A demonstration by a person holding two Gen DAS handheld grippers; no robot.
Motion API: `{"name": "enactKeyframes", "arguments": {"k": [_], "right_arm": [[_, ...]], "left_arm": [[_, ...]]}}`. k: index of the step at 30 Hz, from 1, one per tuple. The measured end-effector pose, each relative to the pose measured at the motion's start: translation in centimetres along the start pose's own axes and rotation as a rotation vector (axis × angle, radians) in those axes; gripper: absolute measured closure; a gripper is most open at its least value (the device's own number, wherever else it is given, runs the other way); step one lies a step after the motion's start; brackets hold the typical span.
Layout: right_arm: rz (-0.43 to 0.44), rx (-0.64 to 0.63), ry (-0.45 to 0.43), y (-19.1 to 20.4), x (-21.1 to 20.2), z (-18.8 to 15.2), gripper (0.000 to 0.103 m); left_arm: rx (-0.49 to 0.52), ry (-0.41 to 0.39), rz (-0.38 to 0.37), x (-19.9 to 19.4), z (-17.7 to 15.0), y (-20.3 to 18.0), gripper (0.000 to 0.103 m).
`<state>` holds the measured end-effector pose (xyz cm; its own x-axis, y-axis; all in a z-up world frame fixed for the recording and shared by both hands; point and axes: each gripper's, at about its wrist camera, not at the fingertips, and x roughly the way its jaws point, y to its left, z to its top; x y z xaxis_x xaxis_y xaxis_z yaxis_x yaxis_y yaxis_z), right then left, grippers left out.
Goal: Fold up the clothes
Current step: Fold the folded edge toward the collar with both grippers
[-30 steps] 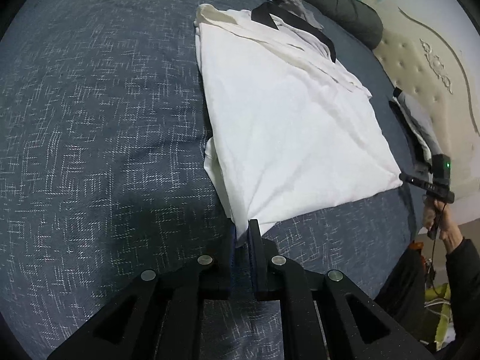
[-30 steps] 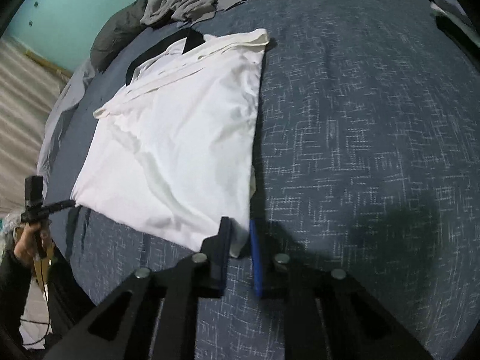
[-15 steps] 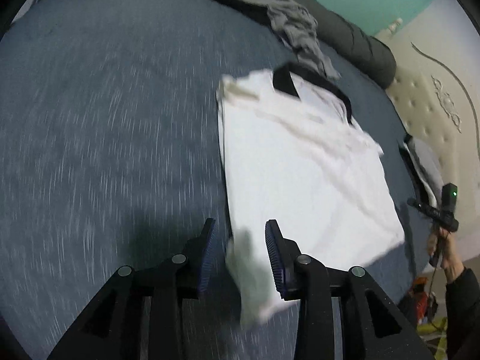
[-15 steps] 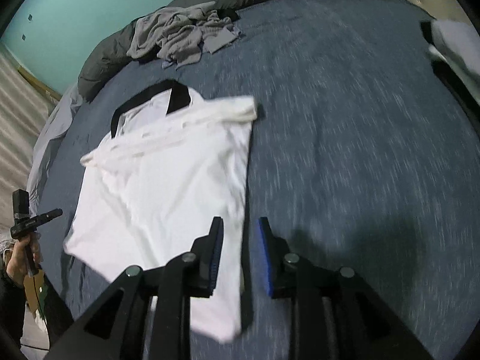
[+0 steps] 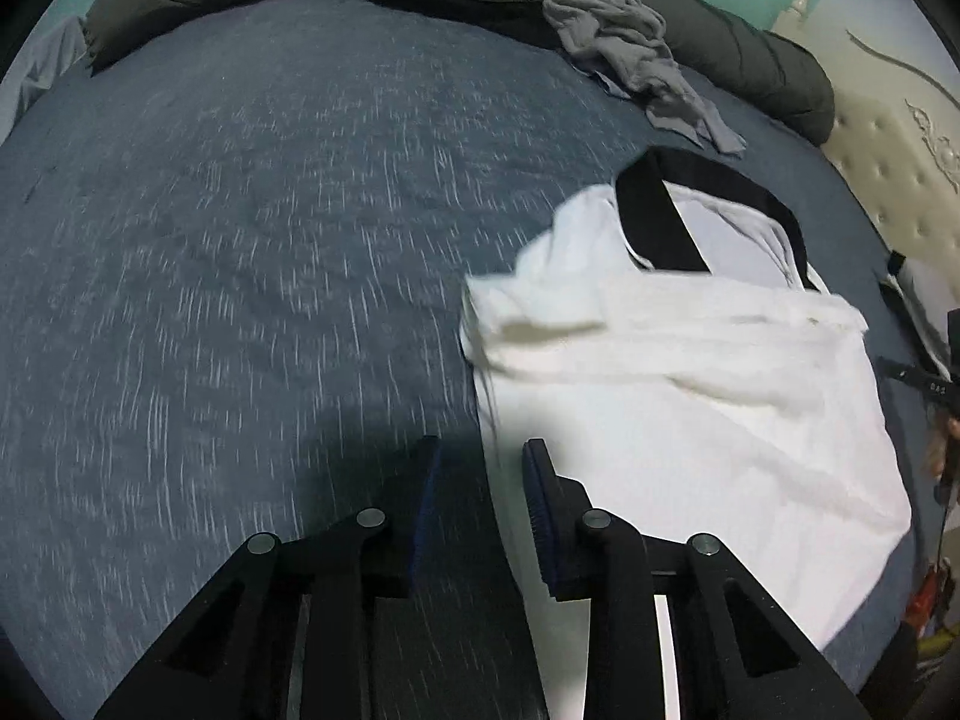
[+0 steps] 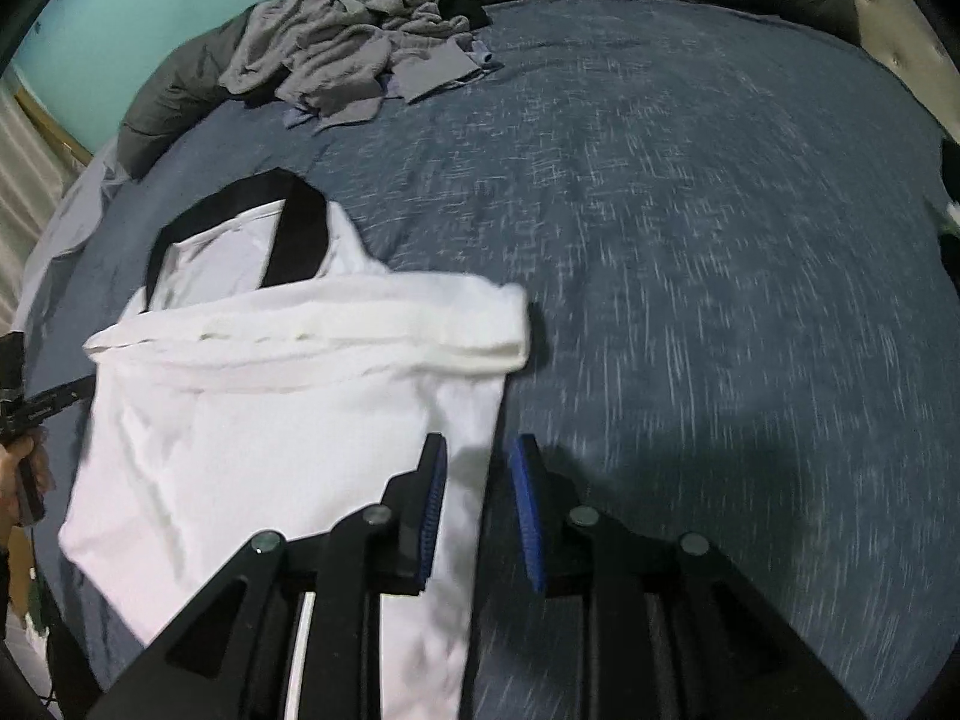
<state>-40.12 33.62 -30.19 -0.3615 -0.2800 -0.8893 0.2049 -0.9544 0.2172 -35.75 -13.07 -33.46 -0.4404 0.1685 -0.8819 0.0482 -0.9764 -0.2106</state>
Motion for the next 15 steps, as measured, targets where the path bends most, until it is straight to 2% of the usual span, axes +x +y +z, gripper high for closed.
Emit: {"name": "enactKeyframes", "arguments": {"k": [5,15], "right_arm": [[-0.037,0.007,-0.006,-0.9,1.8,1.4,0.081],[-0.012,0.005,-0.083,-1.3,2.5,3.5,0.081]], "left_arm": [[0.033,-0.033,0.013,0.7,1.3,0.0,0.074],[0.027,-0.122,-0.024,1.3,3.8,-0.1,0.074]]}}
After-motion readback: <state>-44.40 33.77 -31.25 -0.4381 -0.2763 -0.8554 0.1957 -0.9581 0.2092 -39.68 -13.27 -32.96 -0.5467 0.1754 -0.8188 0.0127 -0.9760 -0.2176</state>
